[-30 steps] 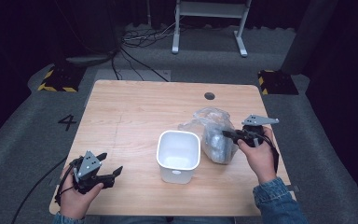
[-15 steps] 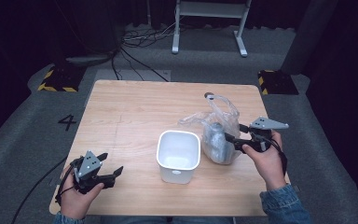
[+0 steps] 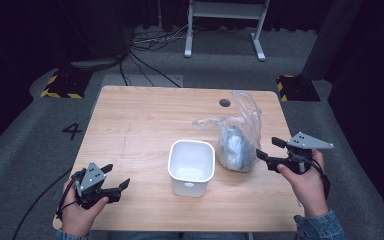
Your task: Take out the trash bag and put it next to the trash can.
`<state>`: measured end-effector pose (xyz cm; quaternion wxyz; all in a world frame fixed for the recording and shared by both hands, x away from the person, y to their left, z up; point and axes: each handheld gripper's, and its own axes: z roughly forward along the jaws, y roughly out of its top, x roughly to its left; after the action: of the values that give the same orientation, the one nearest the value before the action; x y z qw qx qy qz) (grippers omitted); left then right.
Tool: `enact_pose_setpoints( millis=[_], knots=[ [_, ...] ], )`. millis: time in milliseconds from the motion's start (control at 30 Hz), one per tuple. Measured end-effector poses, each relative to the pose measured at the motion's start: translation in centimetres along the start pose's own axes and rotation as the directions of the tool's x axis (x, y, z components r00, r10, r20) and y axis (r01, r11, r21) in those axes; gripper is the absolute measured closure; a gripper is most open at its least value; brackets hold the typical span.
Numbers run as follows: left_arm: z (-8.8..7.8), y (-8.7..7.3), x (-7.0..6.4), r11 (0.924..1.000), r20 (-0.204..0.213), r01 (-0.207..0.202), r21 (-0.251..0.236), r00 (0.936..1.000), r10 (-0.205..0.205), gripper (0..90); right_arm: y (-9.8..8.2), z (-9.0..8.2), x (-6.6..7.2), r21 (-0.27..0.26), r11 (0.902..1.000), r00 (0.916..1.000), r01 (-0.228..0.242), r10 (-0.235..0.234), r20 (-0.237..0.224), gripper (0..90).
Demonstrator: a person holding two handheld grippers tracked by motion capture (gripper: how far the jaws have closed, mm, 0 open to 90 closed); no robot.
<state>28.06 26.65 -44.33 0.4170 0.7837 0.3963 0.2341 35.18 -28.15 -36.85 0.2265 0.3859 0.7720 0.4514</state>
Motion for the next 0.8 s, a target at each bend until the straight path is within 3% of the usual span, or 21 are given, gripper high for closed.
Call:
enact_pose_setpoints(
  millis=[100,533,800],
  knots=[
    [-0.1,-0.2,0.3,0.9999,-0.003,0.001,0.016,1.0,-0.001,21.7,-0.7,-0.4,-0.4,0.011,0.9996,0.9997,-0.025,0.025,-0.007,26.5],
    [-0.1,-1.0,1.4,0.998,-0.008,0.004,0.064,1.0,-0.003,18.3,-4.5,-1.6,-2.0,0.119,0.9926,0.9996,-0.021,0.018,0.023,24.3],
    [0.3,-2.1,2.2,0.9932,-0.01,0.038,0.11,0.9992,-0.038,16.6,-6.3,-2.2,-3.0,0.136,0.9901,0.9987,-0.033,0.028,0.043,22.6]
  ],
)
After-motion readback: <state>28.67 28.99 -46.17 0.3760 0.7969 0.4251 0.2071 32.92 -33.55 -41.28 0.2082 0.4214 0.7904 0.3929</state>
